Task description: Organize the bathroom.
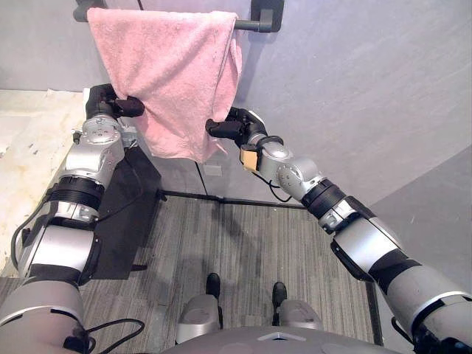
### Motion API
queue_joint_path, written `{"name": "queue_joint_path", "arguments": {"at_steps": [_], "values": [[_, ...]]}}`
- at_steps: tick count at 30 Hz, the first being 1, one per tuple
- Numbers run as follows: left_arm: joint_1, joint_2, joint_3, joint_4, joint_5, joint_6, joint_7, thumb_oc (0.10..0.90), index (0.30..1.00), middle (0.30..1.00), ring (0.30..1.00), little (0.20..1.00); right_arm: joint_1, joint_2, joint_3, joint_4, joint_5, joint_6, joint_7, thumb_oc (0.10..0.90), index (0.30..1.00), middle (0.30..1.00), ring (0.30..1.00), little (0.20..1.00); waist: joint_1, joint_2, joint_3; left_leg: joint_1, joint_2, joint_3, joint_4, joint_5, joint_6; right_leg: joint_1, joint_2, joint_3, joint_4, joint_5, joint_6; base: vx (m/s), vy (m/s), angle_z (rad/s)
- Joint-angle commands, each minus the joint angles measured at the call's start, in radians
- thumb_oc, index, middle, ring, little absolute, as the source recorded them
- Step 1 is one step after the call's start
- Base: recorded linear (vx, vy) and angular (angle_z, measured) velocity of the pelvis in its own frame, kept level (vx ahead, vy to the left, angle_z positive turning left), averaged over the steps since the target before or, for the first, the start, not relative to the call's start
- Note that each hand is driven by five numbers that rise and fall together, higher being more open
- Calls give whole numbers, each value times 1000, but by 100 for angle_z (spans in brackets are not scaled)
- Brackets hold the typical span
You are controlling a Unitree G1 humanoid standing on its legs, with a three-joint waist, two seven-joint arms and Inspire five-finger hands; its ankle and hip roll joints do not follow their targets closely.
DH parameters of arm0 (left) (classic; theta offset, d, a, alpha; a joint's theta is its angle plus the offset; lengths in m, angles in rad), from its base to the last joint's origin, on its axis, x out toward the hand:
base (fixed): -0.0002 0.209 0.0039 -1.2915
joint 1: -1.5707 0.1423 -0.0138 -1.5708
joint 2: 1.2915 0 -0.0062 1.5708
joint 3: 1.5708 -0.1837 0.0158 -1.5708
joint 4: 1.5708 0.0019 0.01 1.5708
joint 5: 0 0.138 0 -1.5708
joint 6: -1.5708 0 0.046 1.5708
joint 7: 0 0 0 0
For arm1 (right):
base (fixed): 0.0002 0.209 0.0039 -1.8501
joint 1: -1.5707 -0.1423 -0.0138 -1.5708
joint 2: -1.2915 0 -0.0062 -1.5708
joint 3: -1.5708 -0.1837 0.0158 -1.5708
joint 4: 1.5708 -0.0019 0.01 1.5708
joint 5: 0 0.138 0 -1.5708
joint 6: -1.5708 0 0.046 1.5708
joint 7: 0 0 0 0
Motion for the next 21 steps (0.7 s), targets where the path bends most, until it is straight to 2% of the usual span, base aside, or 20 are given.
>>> {"name": "queue_joint_path", "arguments": {"at_steps": [1,11,21], "values": [[61,19,52,-39,-5,-109,28,400,300,300,300,300,-50,42,5,-39,39,-138,4,400,300,300,300,300,34,73,-129,27,119,54,96,-97,-44,-104,-90,58,131,-76,57,0,0,0],[76,31,75,-32,-3,-105,31,400,300,300,300,300,-45,32,-2,-27,18,-140,-28,400,300,300,300,300,32,67,-134,37,123,69,87,-96,-42,-98,-87,58,122,-73,60,0,0,0],[114,59,126,-6,23,-124,131,400,300,300,300,300,-56,-24,-28,-23,-71,-108,-71,400,300,300,300,300,33,67,-135,44,124,86,83,-96,-43,-90,-92,48,109,-67,63,0,0,0]]}}
